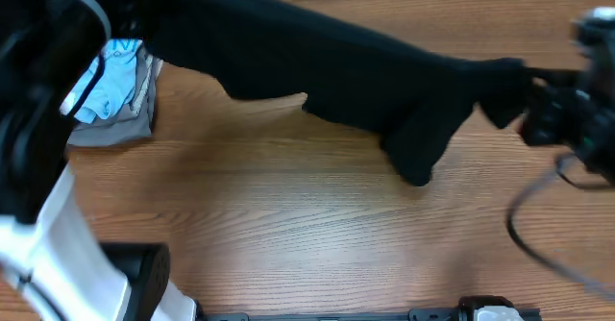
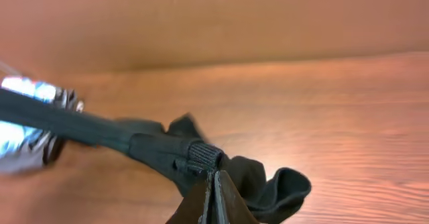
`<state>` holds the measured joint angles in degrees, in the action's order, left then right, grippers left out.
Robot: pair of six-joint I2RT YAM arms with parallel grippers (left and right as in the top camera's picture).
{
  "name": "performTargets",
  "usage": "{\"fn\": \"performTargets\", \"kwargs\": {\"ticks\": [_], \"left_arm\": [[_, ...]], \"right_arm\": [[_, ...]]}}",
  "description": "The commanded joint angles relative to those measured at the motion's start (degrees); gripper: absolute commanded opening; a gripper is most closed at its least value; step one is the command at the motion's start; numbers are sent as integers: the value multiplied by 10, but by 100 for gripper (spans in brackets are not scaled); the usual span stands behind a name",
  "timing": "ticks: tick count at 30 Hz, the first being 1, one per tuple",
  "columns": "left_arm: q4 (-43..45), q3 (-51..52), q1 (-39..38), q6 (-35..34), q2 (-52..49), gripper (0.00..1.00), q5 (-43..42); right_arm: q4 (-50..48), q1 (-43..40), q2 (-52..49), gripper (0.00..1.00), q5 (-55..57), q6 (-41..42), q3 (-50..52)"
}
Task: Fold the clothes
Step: 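Lift the shirt with both grippers, stretch it, and lay it flat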
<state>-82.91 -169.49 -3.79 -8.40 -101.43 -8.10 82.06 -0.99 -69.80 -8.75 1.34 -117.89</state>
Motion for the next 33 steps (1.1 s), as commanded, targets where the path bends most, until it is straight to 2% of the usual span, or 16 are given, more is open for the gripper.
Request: {"fn": "performTargets", "kwargs": {"ticks": [1, 10, 17, 27, 33], "left_arm": [[12, -11, -4, 12, 40, 4, -33], [-6, -3, -4, 20, 61, 4, -28], [-52, 34, -4, 20, 1, 4, 41], [-52, 78, -4, 20, -182, 4, 101], [7, 78, -4, 20, -318, 4, 102]], "right_arm": [[16, -27, 31, 4, 45, 6, -54], [68, -34, 47, 4, 106, 1, -119], [78, -34, -9, 4, 99, -12, -113], [56, -34, -233, 4, 61, -33, -108], [-40, -34, -412, 4, 38, -58, -108]]}}
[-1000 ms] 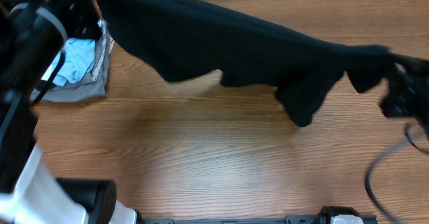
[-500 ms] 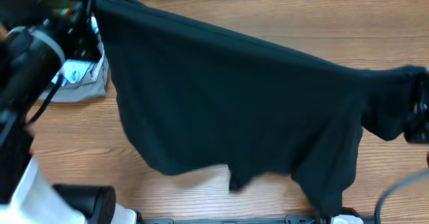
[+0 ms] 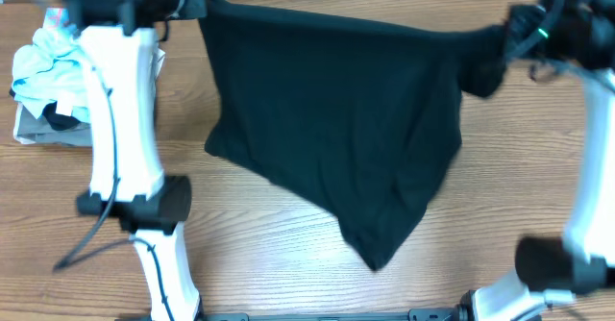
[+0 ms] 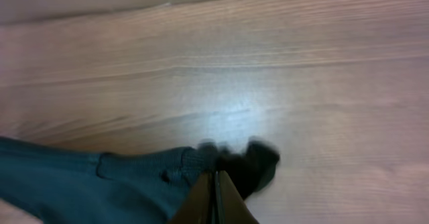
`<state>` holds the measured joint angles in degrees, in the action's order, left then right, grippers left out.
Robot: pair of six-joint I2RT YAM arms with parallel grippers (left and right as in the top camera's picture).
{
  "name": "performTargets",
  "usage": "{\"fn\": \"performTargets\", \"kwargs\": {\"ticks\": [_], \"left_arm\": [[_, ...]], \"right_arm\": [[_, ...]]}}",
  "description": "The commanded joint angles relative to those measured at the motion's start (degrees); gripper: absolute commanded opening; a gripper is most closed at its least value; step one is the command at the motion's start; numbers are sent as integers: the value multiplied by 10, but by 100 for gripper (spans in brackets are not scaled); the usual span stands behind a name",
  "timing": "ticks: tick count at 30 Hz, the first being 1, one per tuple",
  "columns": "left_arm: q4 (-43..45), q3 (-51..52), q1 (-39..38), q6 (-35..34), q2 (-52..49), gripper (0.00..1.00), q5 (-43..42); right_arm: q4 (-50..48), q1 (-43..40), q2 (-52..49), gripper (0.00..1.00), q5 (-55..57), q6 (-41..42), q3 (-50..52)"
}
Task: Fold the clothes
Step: 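Lift the shirt with both grippers, stretch it, and lay it flat, then release the shirt and raise both grippers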
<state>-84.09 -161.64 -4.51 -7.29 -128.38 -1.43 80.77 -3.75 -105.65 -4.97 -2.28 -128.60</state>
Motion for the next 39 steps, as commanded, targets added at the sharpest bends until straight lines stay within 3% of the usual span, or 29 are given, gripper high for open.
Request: {"fn": "performTargets", "kwargs": {"ticks": [1, 10, 17, 18, 19, 20, 21, 22, 23, 24, 29, 39], "left_arm": [[35, -1, 3, 9, -71, 4, 35], [191, -1, 3, 8, -243, 4, 33], [298, -1, 3, 8, -282, 4, 33], [321, -1, 3, 8, -282, 7, 33], [336, -2, 3, 8, -280, 18, 33], [350, -2, 3, 3, -277, 38, 32], [363, -2, 3, -3, -273, 61, 28], [368, -4, 4, -4, -267, 88, 26], [373, -7, 4, -4, -261, 100, 25], [375, -10, 4, -4, -253, 100, 25], [353, -18, 5, 11, -188, 100, 25], [135, -18, -1, 25, 15, 100, 15]], "right_arm": [[-50, -6, -83, 4, -3, -23, 0], [-271, 3, -296, 4, -47, -15, 0], [-436, 19, -330, 4, -56, 34, 0], [-458, 21, -329, 4, -56, 39, -1], [-475, 22, -329, 5, -56, 39, -3], [-486, 22, -329, 9, -56, 43, -7], [-491, 22, -329, 25, -56, 45, -14], [-490, 22, -329, 61, -56, 45, -21], [-484, 22, -327, 93, -56, 46, -29], [-474, 22, -324, 100, -56, 52, -38], [-375, 13, -288, 100, -56, 86, -86], [-25, 9, -117, 100, -57, 99, -132]]}}
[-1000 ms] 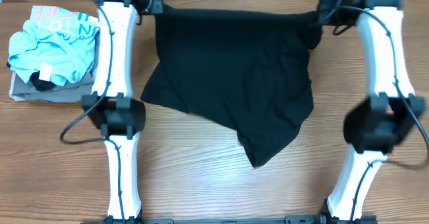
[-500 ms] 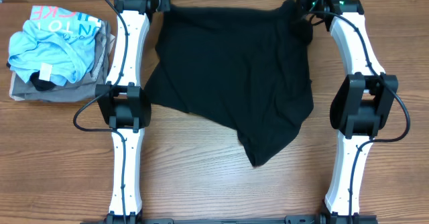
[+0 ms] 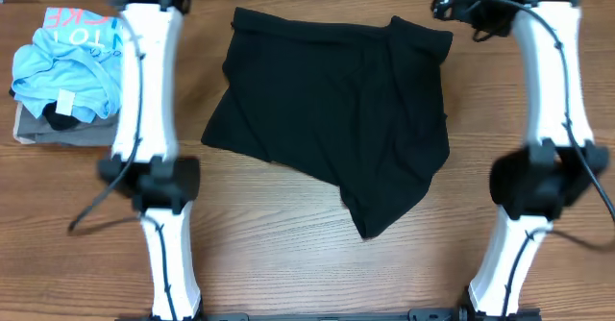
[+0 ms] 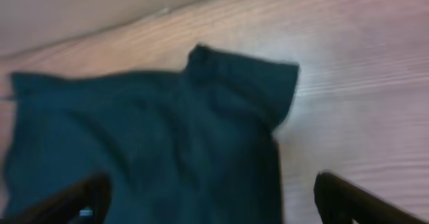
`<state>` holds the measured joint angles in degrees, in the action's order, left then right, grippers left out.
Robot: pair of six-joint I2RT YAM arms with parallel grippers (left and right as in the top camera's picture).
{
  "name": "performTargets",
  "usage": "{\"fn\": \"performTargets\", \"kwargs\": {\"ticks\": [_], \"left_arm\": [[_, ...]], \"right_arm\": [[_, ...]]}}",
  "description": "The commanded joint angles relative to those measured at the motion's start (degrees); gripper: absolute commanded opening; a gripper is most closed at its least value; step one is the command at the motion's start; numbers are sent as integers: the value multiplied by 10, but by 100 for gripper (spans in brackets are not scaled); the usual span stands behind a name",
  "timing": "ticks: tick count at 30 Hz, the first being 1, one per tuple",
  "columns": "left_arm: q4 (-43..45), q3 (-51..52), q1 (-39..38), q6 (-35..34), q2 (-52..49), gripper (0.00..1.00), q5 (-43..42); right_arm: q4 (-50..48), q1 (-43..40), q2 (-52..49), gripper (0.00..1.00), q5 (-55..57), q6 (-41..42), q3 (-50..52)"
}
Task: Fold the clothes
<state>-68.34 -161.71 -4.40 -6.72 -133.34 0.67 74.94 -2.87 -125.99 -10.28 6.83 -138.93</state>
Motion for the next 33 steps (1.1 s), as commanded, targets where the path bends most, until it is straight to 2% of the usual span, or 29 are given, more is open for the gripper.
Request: {"fn": "performTargets", "kwargs": {"ticks": [1, 6, 11, 15, 18, 21, 28, 33], "left_arm": [[-42, -17, -2, 23, 82, 100, -7], [-132, -17, -8, 29, 136, 100, -7], [-230, -17, -9, 28, 146, 100, -7], [-285, -15, -9, 29, 141, 100, -5], [-285, 1, -12, 29, 133, 100, -6], [-285, 25, -12, 29, 127, 100, -5], [-244, 143, -13, 31, 126, 98, 21], [-199, 216, -13, 31, 126, 96, 21]], "right_arm": [[56, 0, 105, 100, -3, 10, -29], [135, 0, 182, 100, -3, 59, -29], [221, 0, 217, 100, 1, 83, -28], [221, 3, 233, 100, -1, 102, 13], [218, 3, 233, 100, 2, 107, 80], [186, 3, 233, 99, 3, 113, 173], [-18, 1, 233, 93, 9, 170, 457], [-104, 1, 233, 89, -5, 206, 587]]}}
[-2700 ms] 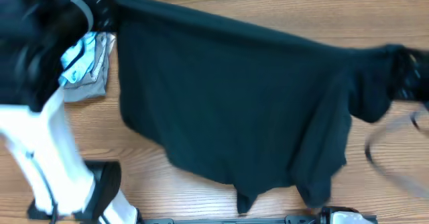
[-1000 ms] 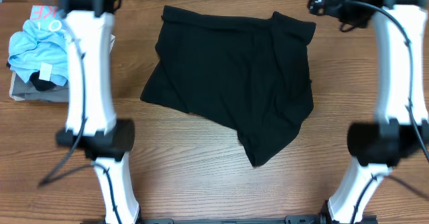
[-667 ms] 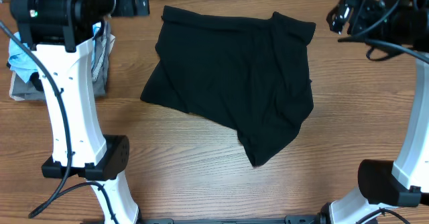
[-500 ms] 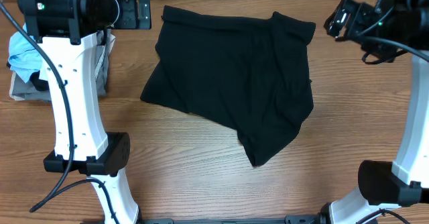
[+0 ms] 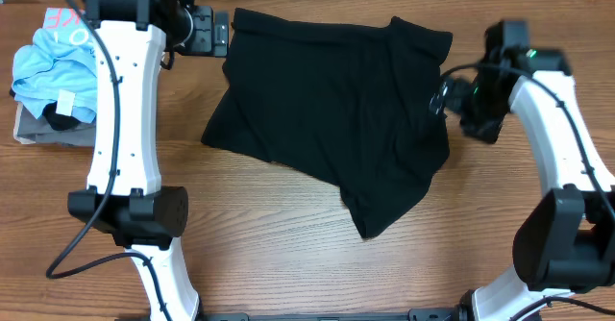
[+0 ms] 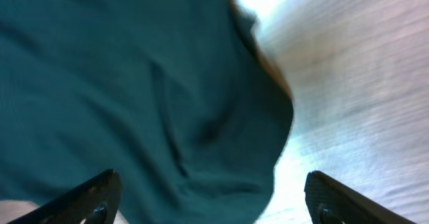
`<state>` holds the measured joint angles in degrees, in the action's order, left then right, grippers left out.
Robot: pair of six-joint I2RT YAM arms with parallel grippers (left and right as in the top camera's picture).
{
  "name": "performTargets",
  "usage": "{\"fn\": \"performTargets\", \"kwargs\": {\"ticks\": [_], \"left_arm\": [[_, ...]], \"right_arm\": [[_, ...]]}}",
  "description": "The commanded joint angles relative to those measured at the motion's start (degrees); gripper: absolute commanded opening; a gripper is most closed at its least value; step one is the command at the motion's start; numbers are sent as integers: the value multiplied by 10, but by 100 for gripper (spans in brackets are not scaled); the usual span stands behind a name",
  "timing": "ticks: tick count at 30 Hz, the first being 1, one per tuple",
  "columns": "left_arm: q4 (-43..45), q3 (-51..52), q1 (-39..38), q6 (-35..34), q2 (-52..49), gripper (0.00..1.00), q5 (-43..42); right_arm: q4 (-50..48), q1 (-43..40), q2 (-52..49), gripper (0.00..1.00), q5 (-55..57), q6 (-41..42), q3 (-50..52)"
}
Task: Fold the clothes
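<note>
A black pair of shorts (image 5: 336,110) lies spread on the wooden table (image 5: 288,244), waistband toward the far edge and one leg pointing toward the near side. My right gripper (image 5: 444,98) hovers over the garment's right edge. In the right wrist view the gripper (image 6: 211,197) is open, its fingertips (image 6: 94,197) wide apart above the dark cloth (image 6: 134,83), holding nothing. My left gripper (image 5: 215,33) sits just left of the waistband's far left corner, apparently open and off the cloth.
A pile of clothes (image 5: 58,66), light blue on grey, lies at the far left of the table. The left arm's white links (image 5: 125,119) stretch down the left side, the right arm's links (image 5: 567,158) down the right side.
The right gripper has gone from the shorts' far right corner to the middle of their right edge, still open. The left gripper now shows beside the far left corner. The shorts lie unchanged.
First the shorts were stretched in the air between both arms, the right gripper shut on one end. Then they hung spread along the table's far side. Then they lay flat with the right gripper open above them, and now that gripper is over their right edge.
</note>
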<state>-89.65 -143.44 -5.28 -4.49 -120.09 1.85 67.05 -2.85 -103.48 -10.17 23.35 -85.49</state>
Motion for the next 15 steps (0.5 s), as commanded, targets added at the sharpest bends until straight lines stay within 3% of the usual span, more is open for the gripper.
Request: {"fn": "performTargets", "kwargs": {"ticks": [1, 8, 15], "left_arm": [[25, 48, -4, 9, -6, 95, 9], [62, 99, -4, 9, -6, 94, 9], [80, 99, -4, 8, -6, 95, 9]], "right_arm": [[-37, 0, 8, 88, -6, 50, 72], [-114, 0, 8, 75, -4, 80, 166], [-231, 0, 8, 54, -6, 82, 257]]}}
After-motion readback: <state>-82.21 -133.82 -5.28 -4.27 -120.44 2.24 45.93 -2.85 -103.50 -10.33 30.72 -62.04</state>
